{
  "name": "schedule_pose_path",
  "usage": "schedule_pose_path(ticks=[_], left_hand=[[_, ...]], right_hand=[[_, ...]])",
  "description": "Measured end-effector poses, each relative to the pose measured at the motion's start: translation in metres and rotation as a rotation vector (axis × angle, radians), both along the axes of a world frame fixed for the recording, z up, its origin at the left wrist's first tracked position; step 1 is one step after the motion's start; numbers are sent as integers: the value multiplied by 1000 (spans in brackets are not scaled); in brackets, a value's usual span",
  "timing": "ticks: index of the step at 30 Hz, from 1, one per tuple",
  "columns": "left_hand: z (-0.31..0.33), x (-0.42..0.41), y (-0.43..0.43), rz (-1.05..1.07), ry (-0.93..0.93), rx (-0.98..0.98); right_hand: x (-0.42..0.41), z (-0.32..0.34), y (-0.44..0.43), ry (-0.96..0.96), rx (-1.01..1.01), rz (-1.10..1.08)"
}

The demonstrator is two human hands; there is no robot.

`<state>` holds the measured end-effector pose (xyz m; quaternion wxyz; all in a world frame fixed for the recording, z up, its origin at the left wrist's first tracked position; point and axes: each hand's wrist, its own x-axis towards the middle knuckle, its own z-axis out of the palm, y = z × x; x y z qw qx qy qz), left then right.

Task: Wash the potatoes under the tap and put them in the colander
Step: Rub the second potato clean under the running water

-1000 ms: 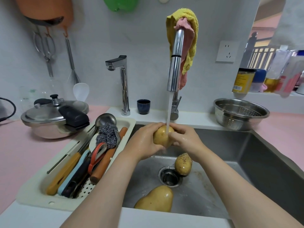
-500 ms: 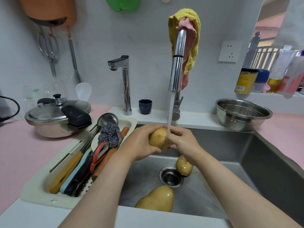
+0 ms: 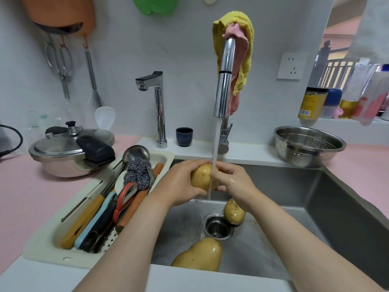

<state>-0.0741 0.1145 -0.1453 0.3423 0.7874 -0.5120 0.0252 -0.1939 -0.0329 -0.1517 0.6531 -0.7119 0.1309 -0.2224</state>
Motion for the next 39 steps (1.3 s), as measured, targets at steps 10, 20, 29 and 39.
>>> schedule_pose_path(ticks=[10, 20, 29, 39], left_hand=[[-1, -14, -14, 19, 144, 48], [8, -22, -18, 59, 10, 115], [11, -22, -11, 115, -12, 125], [11, -20, -9, 145, -3, 126]], right_hand=[[-3, 2, -8, 42, -70, -135], [0, -1, -10, 81, -68, -134], [9, -11, -6, 39, -115, -87], [2, -4, -5, 35, -35, 14]])
